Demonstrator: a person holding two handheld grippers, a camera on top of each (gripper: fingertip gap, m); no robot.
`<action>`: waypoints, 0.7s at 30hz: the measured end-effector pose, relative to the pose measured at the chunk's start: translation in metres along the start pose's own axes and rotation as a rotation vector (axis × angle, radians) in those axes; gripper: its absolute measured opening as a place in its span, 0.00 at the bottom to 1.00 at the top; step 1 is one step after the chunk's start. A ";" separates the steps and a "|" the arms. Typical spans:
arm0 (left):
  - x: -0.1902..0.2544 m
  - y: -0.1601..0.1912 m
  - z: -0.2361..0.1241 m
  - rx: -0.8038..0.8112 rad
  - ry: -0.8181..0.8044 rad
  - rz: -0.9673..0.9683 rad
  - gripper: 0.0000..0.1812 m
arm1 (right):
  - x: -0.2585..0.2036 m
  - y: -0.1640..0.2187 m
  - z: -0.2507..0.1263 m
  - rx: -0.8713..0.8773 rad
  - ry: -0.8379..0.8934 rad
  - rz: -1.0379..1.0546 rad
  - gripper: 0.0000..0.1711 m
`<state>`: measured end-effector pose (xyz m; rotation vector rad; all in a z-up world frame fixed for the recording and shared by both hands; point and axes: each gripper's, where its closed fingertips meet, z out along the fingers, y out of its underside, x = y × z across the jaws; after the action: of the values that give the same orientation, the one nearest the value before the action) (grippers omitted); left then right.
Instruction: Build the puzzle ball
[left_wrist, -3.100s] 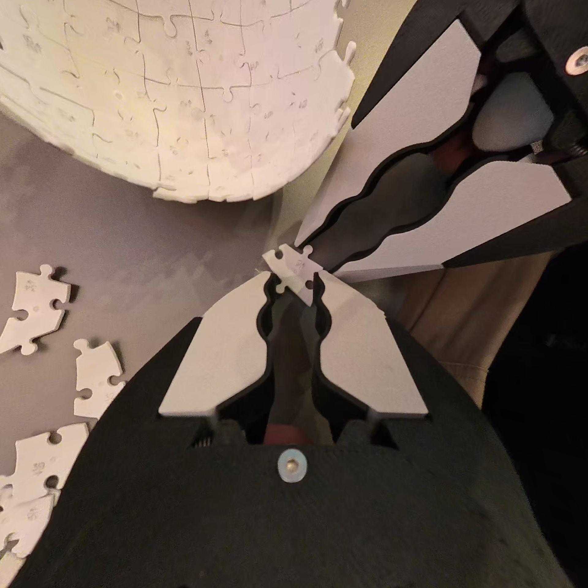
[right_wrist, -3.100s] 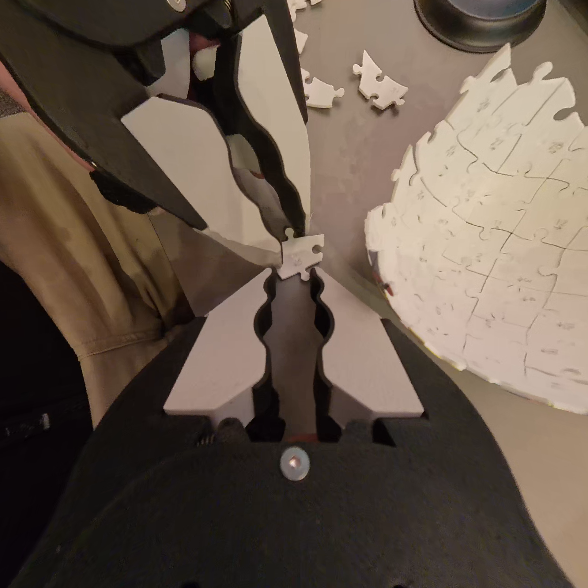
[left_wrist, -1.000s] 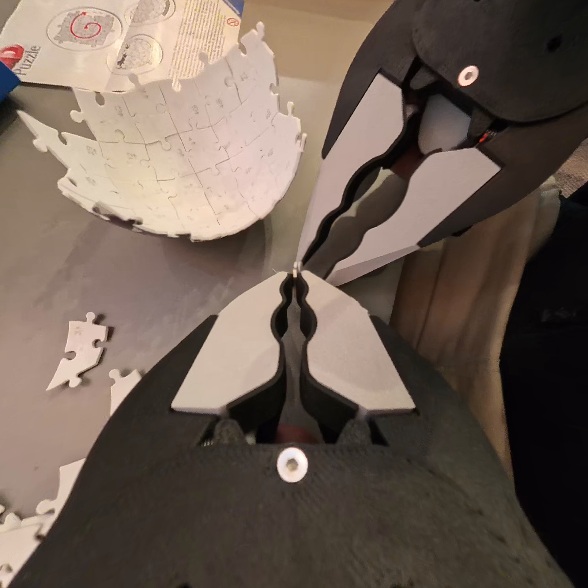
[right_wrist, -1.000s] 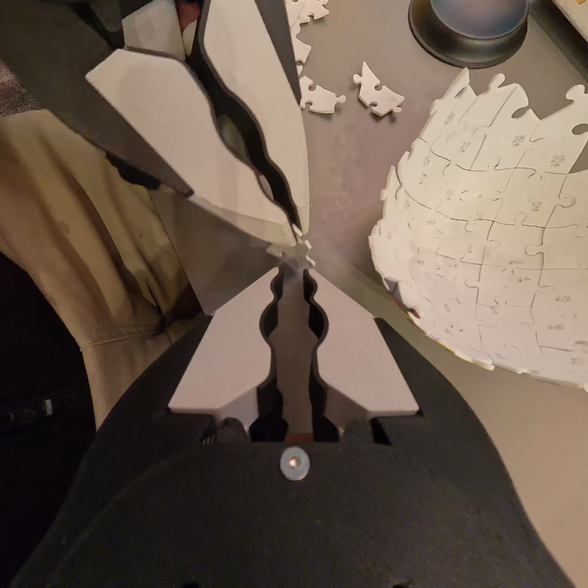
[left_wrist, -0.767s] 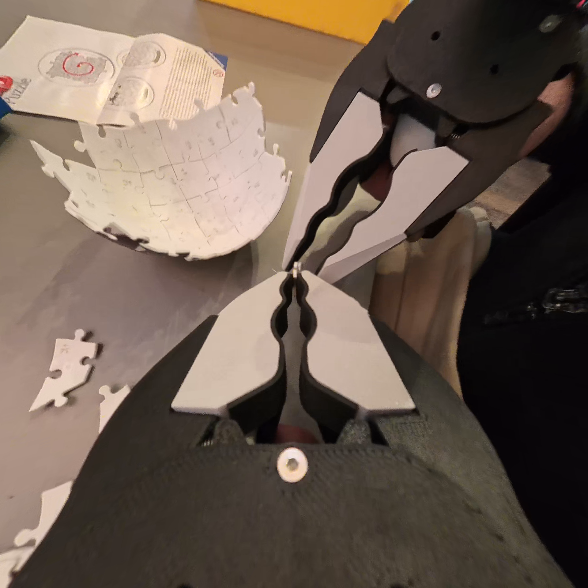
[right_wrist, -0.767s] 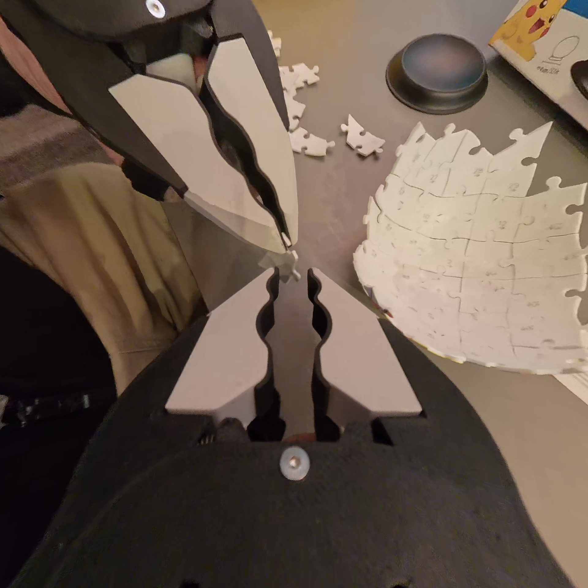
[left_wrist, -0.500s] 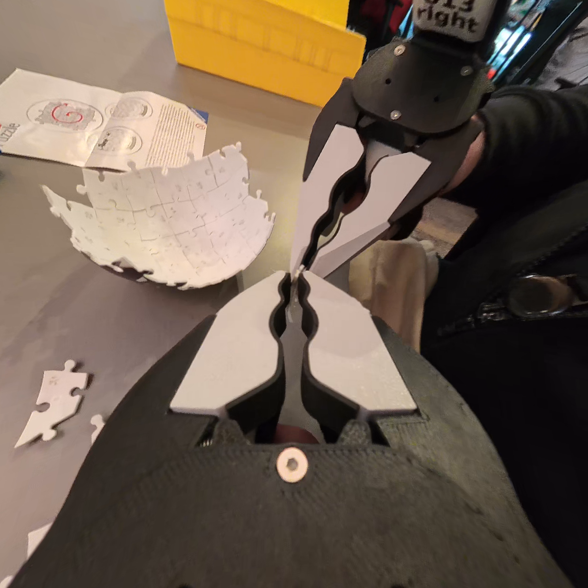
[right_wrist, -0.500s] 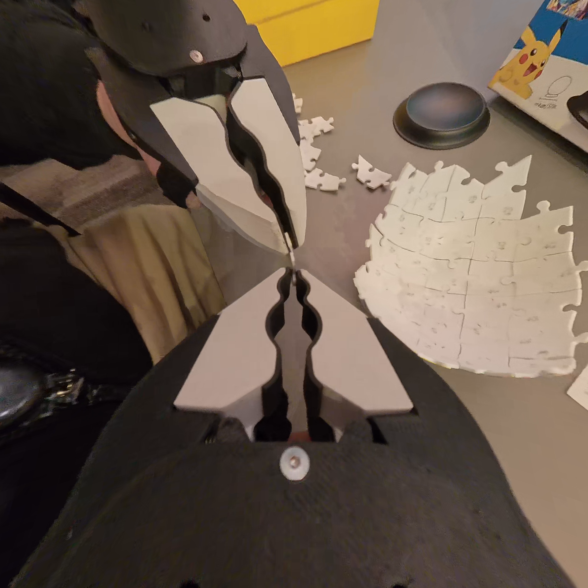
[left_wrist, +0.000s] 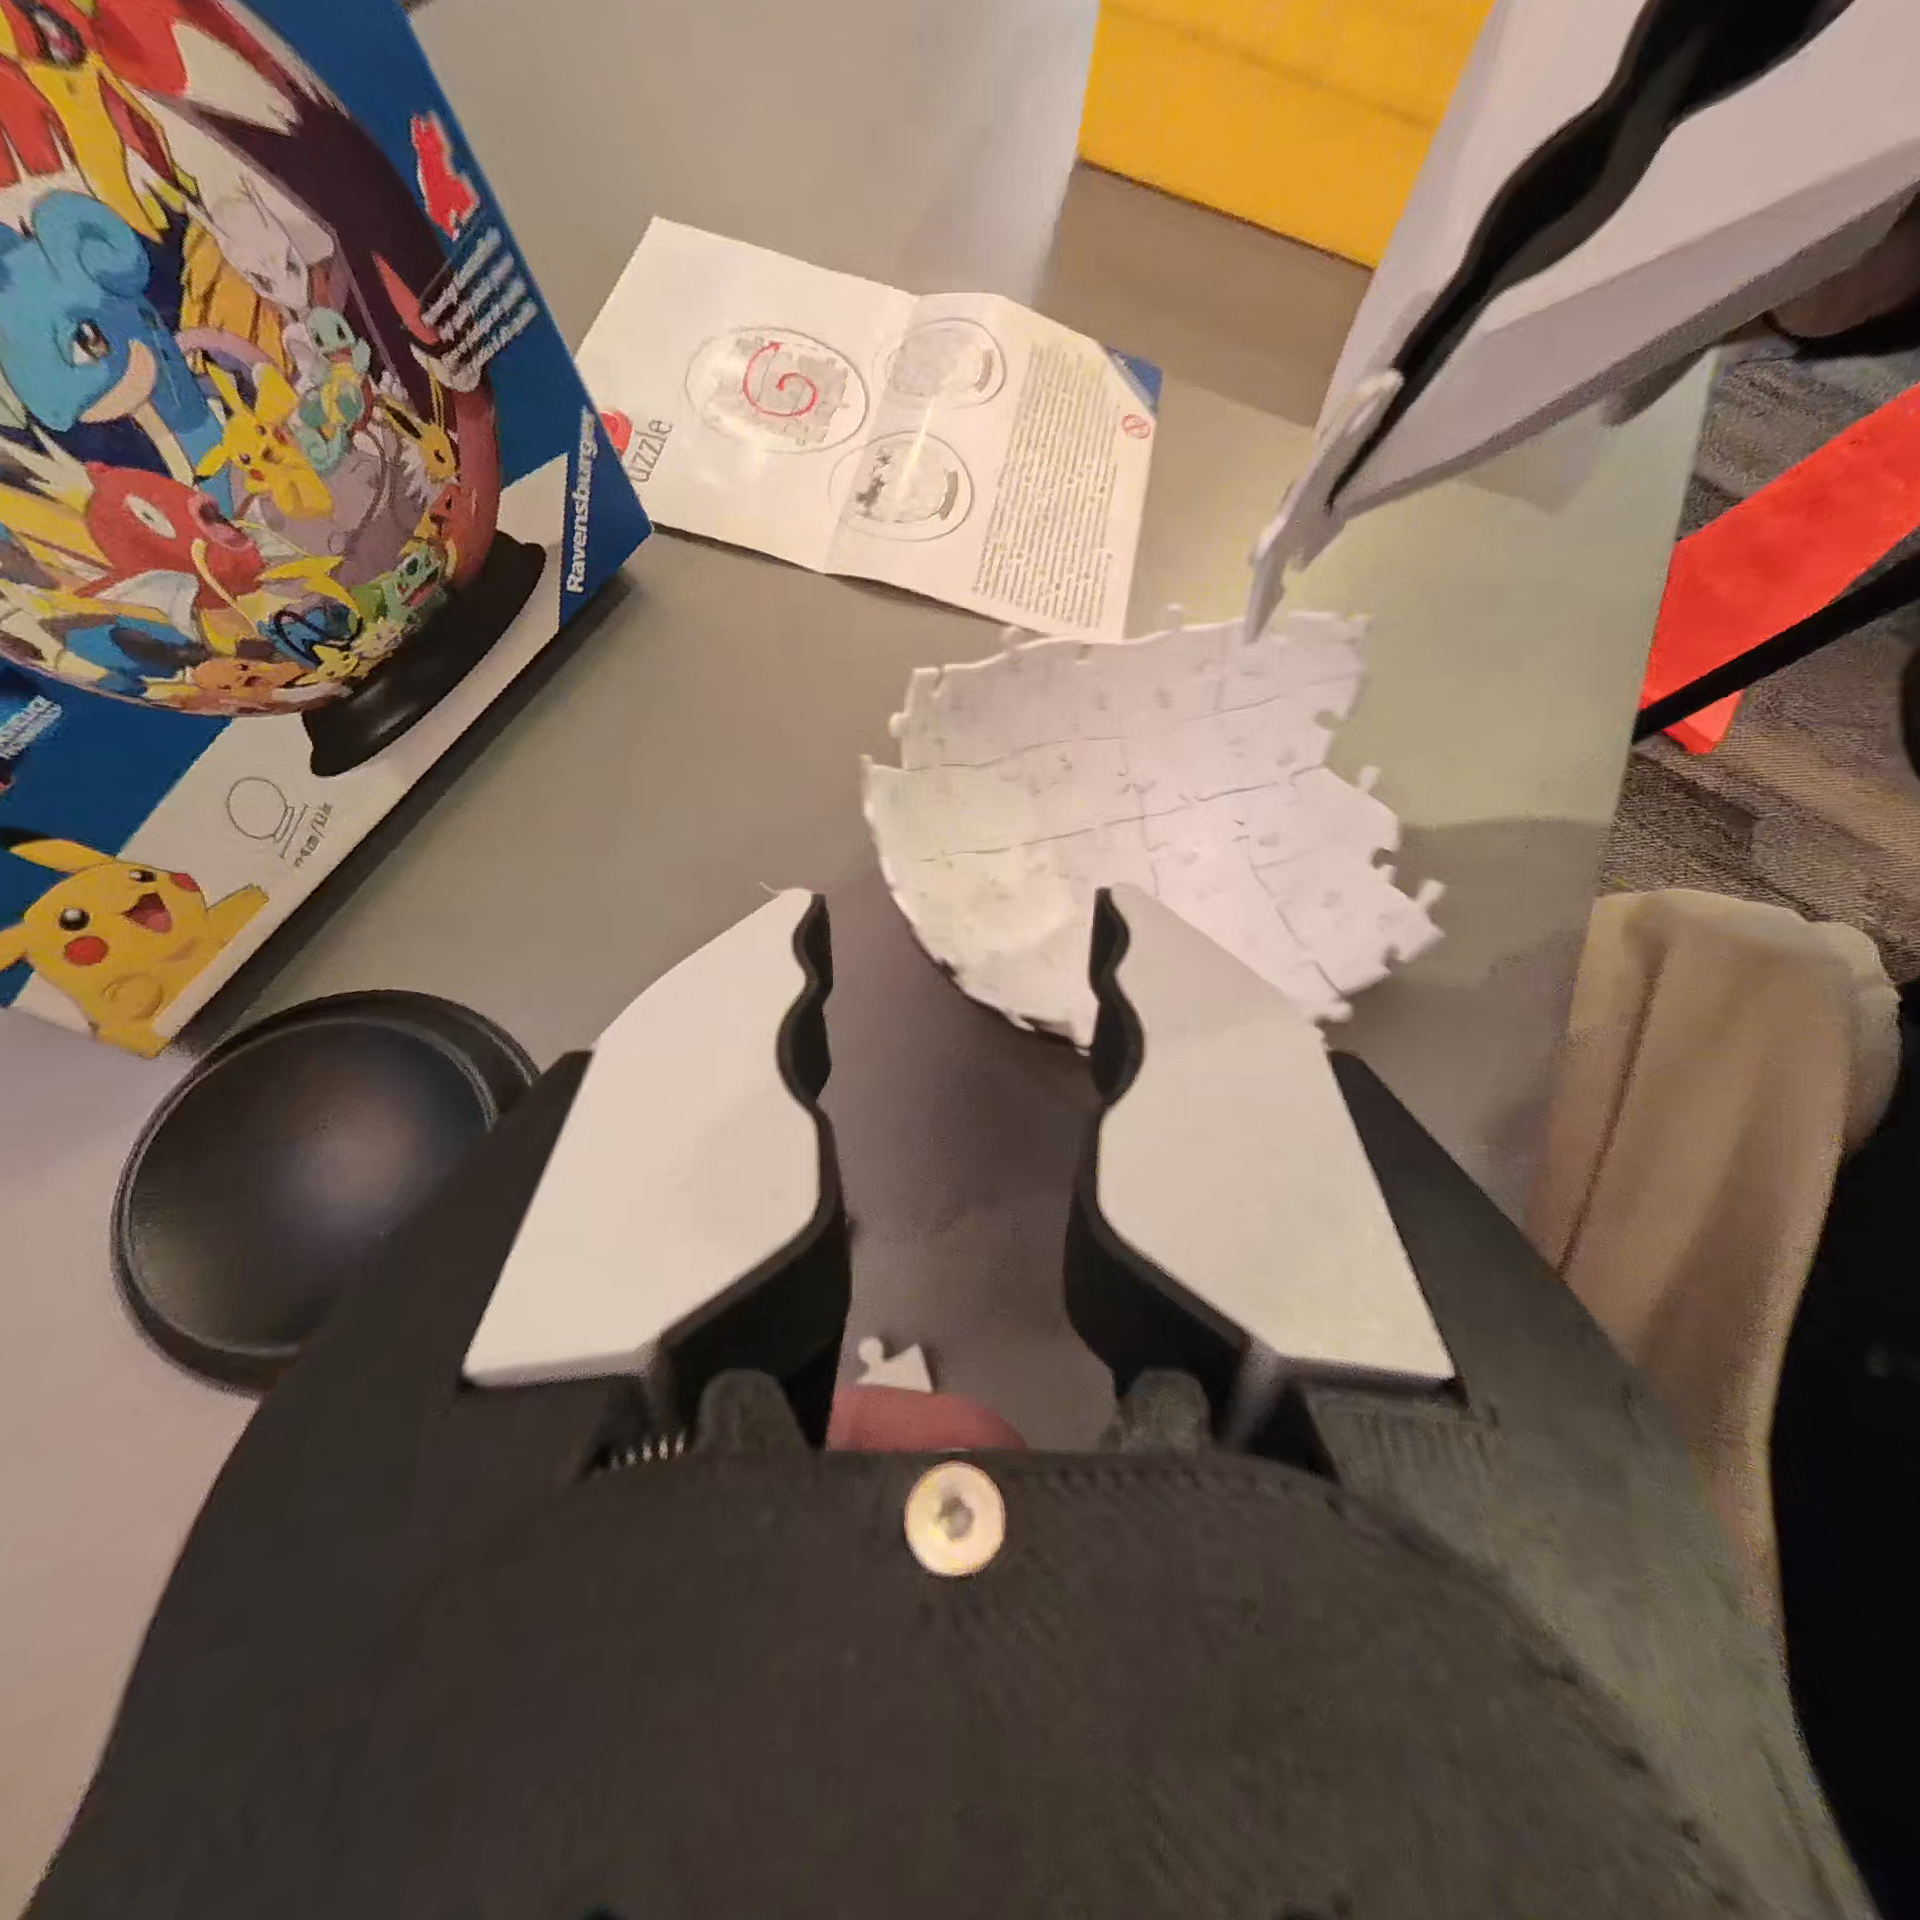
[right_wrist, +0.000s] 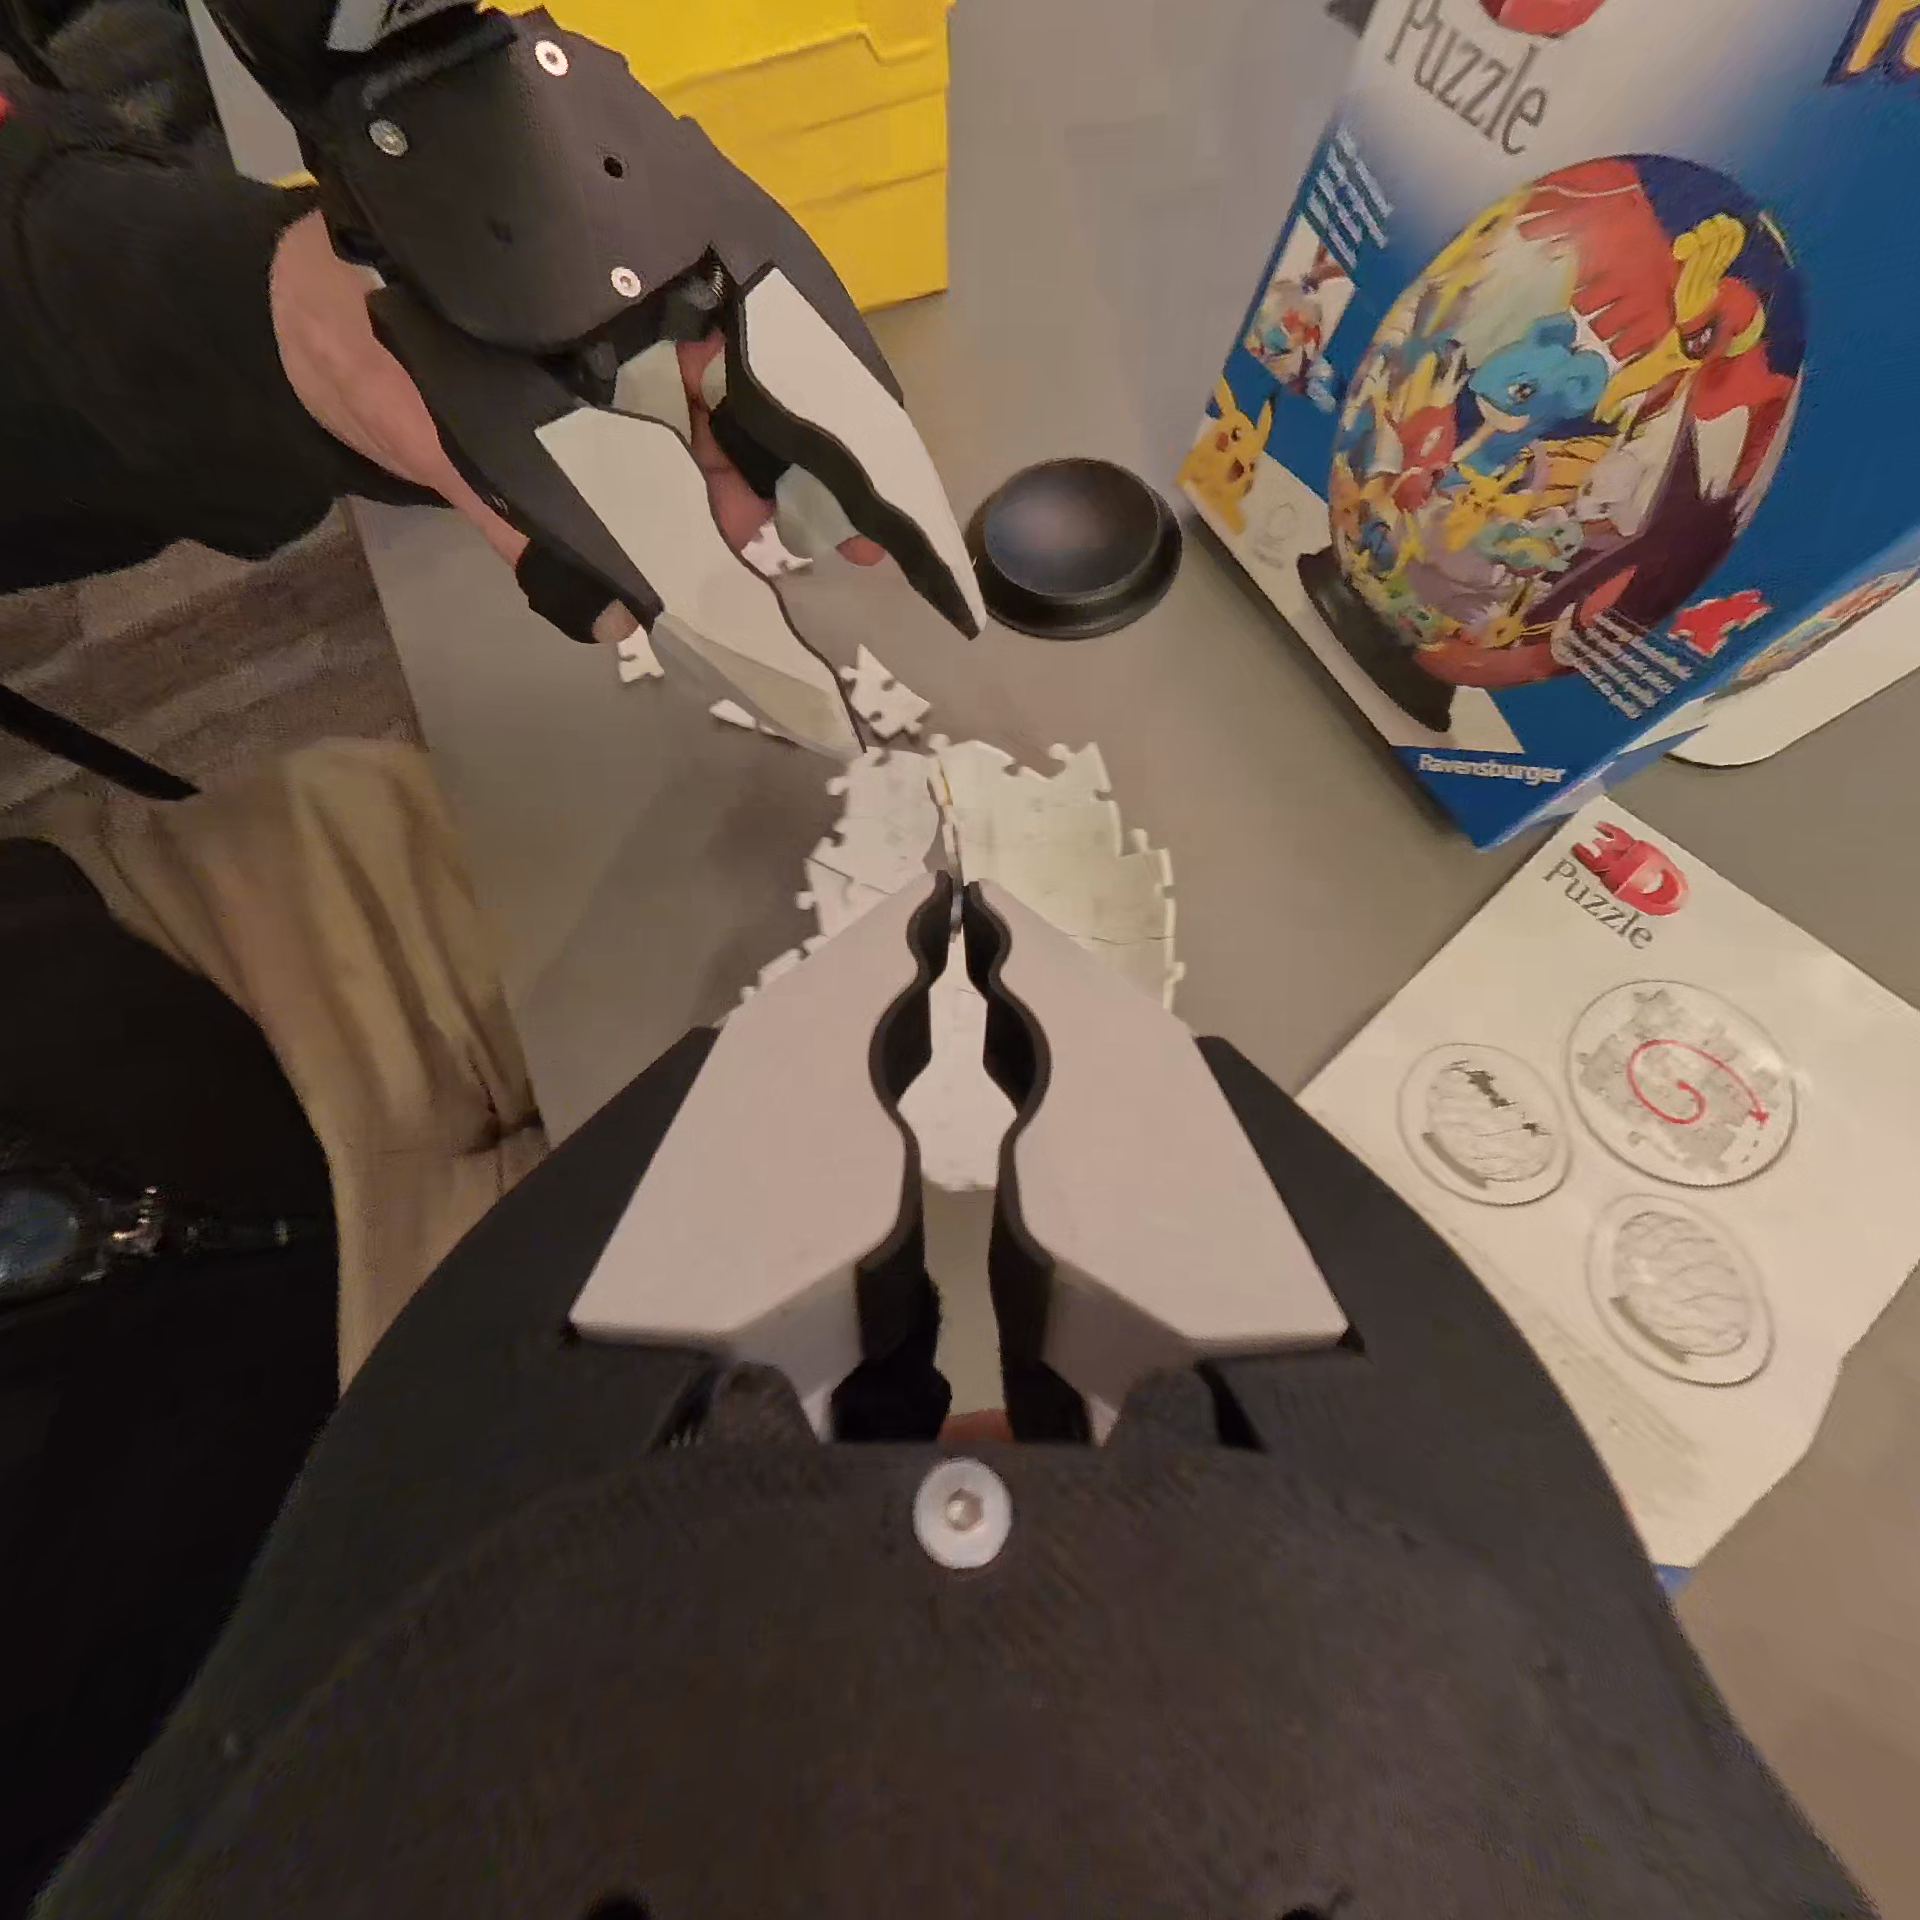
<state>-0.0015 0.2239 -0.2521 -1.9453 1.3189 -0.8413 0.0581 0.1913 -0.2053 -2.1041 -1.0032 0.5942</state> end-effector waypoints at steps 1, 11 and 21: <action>-0.005 0.000 0.006 -0.024 0.005 -0.011 0.26 | 0.008 0.001 0.005 -0.032 -0.014 -0.005 0.00; -0.013 0.012 0.047 -0.241 0.127 0.031 0.09 | 0.041 0.013 0.046 -0.266 -0.174 -0.098 0.00; -0.014 0.010 0.059 -0.271 0.177 0.053 0.02 | 0.053 0.026 0.061 -0.441 -0.210 -0.222 0.00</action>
<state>0.0355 0.2431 -0.2971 -2.0672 1.6545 -0.8616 0.0617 0.2473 -0.2696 -2.2894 -1.5829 0.5244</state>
